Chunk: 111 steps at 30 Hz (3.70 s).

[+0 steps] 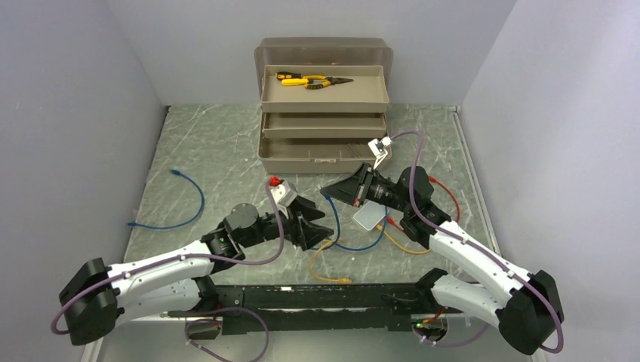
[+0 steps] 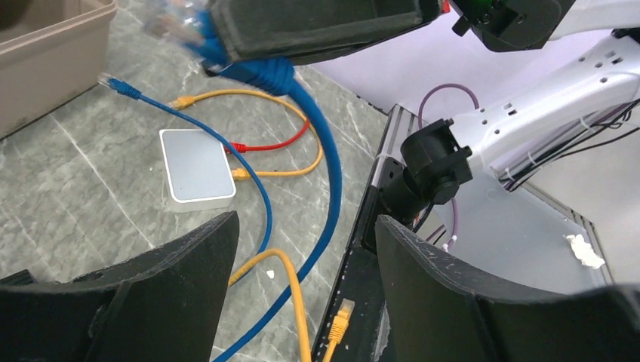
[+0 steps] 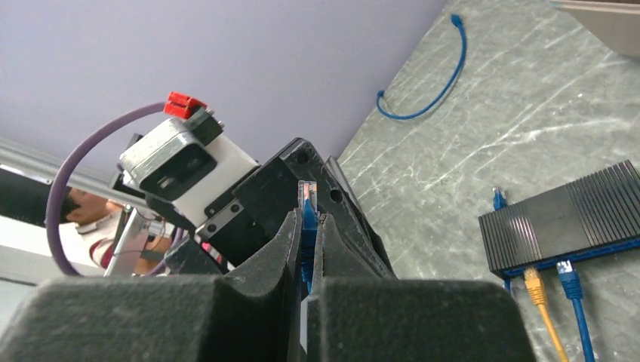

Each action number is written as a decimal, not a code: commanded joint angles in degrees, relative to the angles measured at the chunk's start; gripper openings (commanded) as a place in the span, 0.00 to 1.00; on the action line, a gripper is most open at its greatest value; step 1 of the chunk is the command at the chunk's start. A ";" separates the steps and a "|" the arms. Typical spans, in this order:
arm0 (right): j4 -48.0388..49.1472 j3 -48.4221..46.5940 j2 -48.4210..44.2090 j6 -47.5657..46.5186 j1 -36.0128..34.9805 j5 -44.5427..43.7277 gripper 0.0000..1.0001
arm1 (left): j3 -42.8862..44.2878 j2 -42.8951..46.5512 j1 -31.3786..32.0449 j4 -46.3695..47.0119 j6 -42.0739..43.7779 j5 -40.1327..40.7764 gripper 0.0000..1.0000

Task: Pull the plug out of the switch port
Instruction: Place the connector at the center of the board.

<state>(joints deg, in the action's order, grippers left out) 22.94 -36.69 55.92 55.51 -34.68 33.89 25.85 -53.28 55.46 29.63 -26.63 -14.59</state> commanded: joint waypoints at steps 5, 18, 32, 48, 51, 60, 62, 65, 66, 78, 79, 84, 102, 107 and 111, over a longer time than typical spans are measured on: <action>3.80 1.93 -0.41 2.10 -0.30 -4.62 0.00 | 3.58 -6.96 2.54 10.53 1.12 -0.93 0.67; 3.55 5.28 -0.39 2.60 -0.78 -8.09 0.00 | 8.08 -14.96 4.79 12.19 -0.18 -1.41 0.17; -10.55 2.16 -2.57 -5.25 -0.68 -11.89 0.73 | -0.33 0.95 5.18 -1.90 0.37 9.22 0.00; -12.29 3.26 2.63 -9.01 -0.55 -13.27 0.74 | -0.84 33.37 5.19 -50.02 -7.35 39.80 0.00; -11.62 3.87 3.71 -9.62 -0.55 -12.52 0.73 | 2.94 34.87 5.19 -59.07 -9.54 46.07 0.00; -15.19 -2.89 17.38 -17.42 -10.08 -11.37 0.76 | 8.46 24.70 5.18 -59.80 -6.65 42.68 0.00; -15.43 -4.41 21.53 -18.43 -13.00 -10.75 0.75 | 7.75 23.37 5.34 -57.21 -6.19 40.51 0.00; -13.04 -3.06 22.13 -18.52 -15.50 -10.07 0.74 | 6.99 22.46 5.27 -55.43 -6.28 39.59 0.00; -12.48 -2.46 21.61 -19.37 -16.08 -9.81 0.73 | 7.02 22.29 5.27 -55.44 -6.33 39.63 0.00; -18.55 -5.05 23.27 -35.44 -26.22 -8.42 0.60 | 6.59 26.66 5.30 -57.01 -6.05 41.45 0.00; -18.20 -5.27 23.95 -35.53 -26.76 -8.08 0.58 | 6.63 26.65 5.28 -57.09 -6.09 41.38 0.00; -19.09 -6.95 26.94 -36.11 -28.47 -10.11 0.40 | 6.59 26.76 5.27 -57.50 -6.18 41.20 0.00; -22.28 5.07 8.74 -32.79 -27.12 -33.72 0.00 | 5.81 27.69 5.27 -60.73 -7.50 43.04 0.00; -24.95 8.88 2.62 -29.17 -26.47 -40.09 0.00 | 6.14 29.16 5.27 -62.31 -7.80 43.93 0.00; -25.86 10.78 0.32 -25.88 -25.25 -43.65 0.00 | 5.26 31.54 5.28 -59.39 -5.05 40.39 0.00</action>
<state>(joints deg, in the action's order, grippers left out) -1.32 -27.09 58.61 25.69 -61.21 -2.92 31.92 -23.97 60.69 -30.92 -34.11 27.38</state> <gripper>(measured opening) 0.034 0.034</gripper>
